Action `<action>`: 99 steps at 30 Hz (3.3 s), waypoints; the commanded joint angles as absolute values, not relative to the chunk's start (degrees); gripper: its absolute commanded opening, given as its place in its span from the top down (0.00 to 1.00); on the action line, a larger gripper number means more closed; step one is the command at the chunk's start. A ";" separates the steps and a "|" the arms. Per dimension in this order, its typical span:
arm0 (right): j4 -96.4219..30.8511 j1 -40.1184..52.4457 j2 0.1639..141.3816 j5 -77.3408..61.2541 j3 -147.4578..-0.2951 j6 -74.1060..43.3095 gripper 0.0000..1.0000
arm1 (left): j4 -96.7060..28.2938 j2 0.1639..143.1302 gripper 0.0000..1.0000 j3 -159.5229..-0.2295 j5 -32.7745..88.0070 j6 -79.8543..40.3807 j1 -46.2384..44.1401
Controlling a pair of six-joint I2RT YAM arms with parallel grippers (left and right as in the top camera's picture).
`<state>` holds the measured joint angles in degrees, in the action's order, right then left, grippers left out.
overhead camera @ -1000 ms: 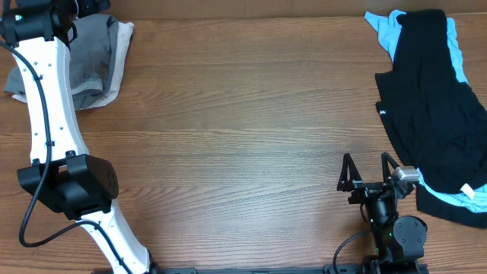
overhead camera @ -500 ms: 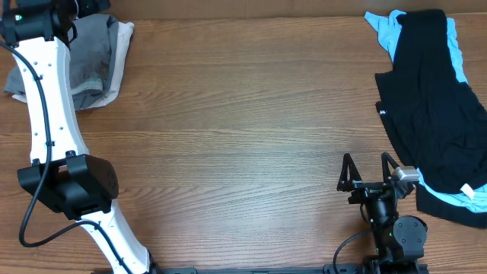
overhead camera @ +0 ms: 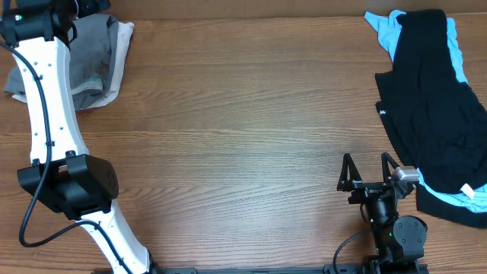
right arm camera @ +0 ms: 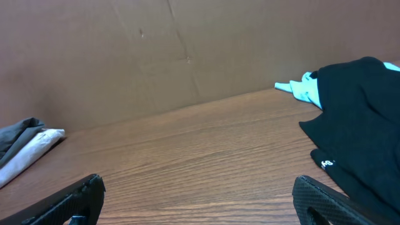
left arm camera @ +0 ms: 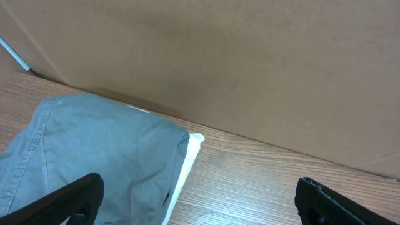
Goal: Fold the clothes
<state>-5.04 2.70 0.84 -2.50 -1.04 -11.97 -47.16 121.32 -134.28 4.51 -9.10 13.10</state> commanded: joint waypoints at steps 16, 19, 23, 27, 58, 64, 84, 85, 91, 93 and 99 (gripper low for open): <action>-4.62 2.50 0.16 -1.74 -0.45 -11.75 0.00 | -58.87 101.58 0.00 -130.65 4.91 -10.09 12.71; -4.60 2.50 0.16 -1.74 -0.45 -11.75 0.00 | -58.92 93.62 0.00 -125.27 4.91 -10.09 12.71; -4.62 2.50 0.16 -1.74 -0.45 -11.75 0.00 | -58.94 84.18 0.00 -117.95 4.91 -10.09 12.71; -4.60 2.50 0.16 -1.74 -0.45 -11.75 0.00 | -59.83 76.18 0.00 -112.36 4.86 -10.07 12.73; -4.60 2.50 0.16 -1.74 -0.45 -11.75 0.00 | -9.72 22.63 0.00 -20.80 8.29 -16.69 5.61; -4.62 2.50 0.16 -1.74 -0.45 -11.75 0.00 | -5.34 13.06 0.00 -10.07 6.79 -16.25 5.61; -4.62 2.50 0.16 -1.74 -0.45 -11.75 0.00 | -4.25 0.14 0.00 -0.27 2.31 -13.08 5.58; -4.62 2.50 0.16 -1.74 -0.45 -11.75 0.00 | -4.25 0.14 0.00 -0.27 2.35 -13.08 5.58; -4.60 2.50 0.16 -1.74 -0.45 -11.75 0.00 | -4.27 0.25 0.00 -0.27 2.33 -13.08 5.58; -4.62 2.50 0.16 -1.74 -0.45 -11.75 0.00 | -4.27 0.25 0.00 -0.27 2.33 -13.08 5.58; -4.62 2.50 0.16 -1.74 -0.45 -11.75 0.00 | -4.25 0.25 0.00 -0.27 2.35 -13.08 5.58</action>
